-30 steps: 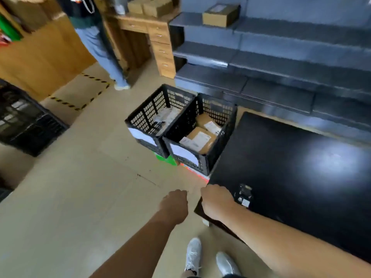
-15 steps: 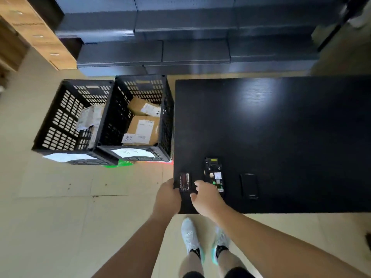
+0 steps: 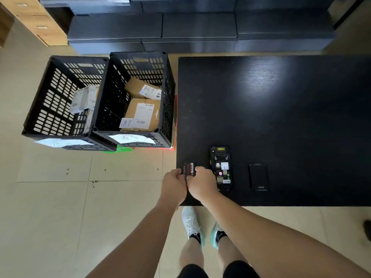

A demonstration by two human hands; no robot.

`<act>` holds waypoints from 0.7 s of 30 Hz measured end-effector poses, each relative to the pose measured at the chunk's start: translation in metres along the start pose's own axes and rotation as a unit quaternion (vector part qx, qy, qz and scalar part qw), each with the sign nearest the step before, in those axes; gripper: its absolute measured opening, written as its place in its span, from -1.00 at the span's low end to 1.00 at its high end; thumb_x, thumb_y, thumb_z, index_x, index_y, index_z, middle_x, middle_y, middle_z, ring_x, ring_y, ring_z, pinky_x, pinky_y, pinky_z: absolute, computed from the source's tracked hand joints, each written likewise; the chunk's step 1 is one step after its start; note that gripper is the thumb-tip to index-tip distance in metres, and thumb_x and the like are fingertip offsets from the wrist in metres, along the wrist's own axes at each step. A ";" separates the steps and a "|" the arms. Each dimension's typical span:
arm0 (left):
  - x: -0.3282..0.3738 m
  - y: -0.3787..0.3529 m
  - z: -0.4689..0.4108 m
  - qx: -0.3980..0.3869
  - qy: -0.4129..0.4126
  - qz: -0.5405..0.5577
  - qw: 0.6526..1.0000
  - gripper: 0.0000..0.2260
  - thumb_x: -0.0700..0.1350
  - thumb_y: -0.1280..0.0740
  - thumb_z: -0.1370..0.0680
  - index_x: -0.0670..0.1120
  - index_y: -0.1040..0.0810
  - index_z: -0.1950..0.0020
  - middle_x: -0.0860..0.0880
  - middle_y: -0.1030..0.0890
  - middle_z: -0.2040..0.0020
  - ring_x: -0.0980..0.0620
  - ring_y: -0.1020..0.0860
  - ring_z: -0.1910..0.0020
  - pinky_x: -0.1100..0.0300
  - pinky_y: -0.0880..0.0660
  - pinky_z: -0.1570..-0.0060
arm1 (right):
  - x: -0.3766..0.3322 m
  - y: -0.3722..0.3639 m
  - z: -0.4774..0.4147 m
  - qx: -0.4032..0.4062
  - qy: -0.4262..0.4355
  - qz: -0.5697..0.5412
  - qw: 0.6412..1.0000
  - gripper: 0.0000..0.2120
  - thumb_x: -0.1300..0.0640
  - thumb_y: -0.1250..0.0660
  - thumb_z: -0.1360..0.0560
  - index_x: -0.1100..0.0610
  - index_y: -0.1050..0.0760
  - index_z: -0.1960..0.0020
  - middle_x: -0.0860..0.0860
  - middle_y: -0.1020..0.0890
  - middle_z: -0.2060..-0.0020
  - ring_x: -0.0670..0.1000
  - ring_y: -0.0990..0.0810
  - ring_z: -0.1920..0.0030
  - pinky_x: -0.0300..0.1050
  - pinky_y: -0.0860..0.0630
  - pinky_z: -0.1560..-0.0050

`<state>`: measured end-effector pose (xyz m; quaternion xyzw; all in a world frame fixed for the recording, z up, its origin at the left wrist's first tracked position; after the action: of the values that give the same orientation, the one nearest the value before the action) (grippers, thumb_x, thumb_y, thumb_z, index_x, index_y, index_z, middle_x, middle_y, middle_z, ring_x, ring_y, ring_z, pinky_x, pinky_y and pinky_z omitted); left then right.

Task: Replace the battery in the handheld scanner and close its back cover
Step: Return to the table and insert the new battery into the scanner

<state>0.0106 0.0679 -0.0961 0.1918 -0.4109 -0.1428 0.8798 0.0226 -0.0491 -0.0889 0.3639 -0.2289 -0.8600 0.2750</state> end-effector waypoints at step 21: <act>0.047 -0.079 0.042 -0.010 0.076 0.104 0.992 -0.85 -0.21 -0.38 -0.51 -0.10 -0.62 -0.06 -0.07 -0.71 0.15 -0.05 -0.68 0.15 -0.05 -0.63 -0.01 | 0.080 0.094 0.011 0.060 -0.039 -0.146 0.987 -0.67 0.22 -0.43 -0.43 0.03 -0.57 -0.18 -0.06 -0.65 0.02 -0.06 -0.63 0.03 -0.27 -0.49 0.06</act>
<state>-0.0004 -0.0303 -0.0764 0.1497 -0.3594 -0.0391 0.9203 -0.0037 -0.1683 -0.0660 0.3759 -0.2350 -0.8890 0.1149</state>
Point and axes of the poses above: each hand's wrist, its own z-axis away from the middle knuckle, its own y-axis out of the back of the hand, x = y × z, the point moved 5 cm from there along -z, towards the middle knuckle
